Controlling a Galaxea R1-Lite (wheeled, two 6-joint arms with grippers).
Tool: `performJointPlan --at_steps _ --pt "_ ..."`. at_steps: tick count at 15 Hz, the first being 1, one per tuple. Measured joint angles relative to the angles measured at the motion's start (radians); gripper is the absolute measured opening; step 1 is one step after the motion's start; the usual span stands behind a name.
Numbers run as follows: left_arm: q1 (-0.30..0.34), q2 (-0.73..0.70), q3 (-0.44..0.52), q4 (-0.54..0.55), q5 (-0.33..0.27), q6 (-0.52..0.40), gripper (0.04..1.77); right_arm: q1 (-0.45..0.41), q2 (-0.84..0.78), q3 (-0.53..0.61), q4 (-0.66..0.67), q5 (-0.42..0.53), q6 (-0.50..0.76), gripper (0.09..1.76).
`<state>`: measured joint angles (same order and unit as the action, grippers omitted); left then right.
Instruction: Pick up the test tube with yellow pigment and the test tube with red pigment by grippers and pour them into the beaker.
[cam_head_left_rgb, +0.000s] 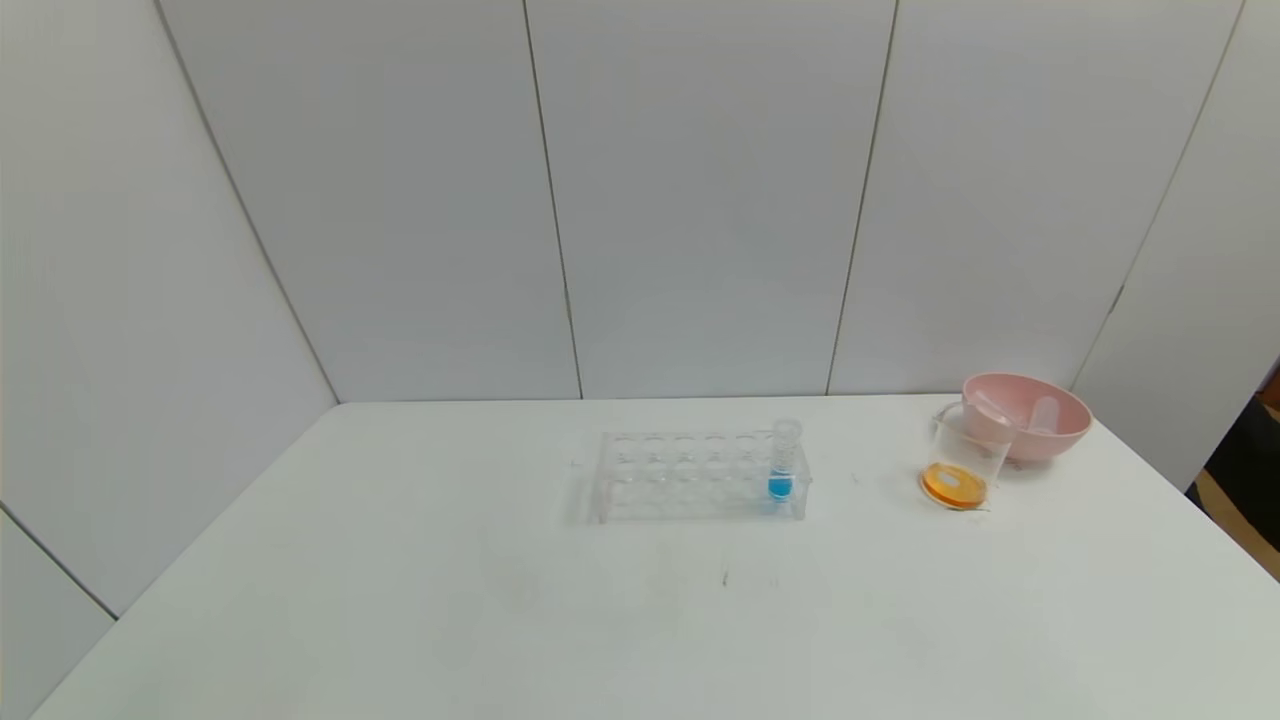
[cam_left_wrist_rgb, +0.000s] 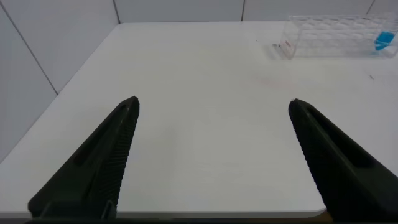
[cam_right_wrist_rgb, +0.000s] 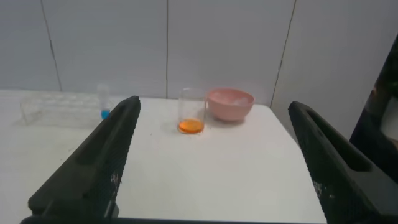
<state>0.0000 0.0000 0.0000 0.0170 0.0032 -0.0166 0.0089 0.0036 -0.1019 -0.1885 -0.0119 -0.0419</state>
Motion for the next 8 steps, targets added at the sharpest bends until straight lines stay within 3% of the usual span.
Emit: performJointPlan --at_steps 1,4,8 --pt "0.0 0.0 0.0 0.0 0.0 0.0 1.72 0.0 -0.002 0.047 0.006 0.004 0.006 1.7" --pt "0.0 0.0 0.0 0.0 0.0 0.0 1.72 0.0 -0.004 0.095 0.189 0.003 0.041 1.7" --pt "0.0 0.0 0.0 0.0 0.0 0.0 1.72 0.0 -0.004 0.1 0.194 0.0 0.042 1.7"
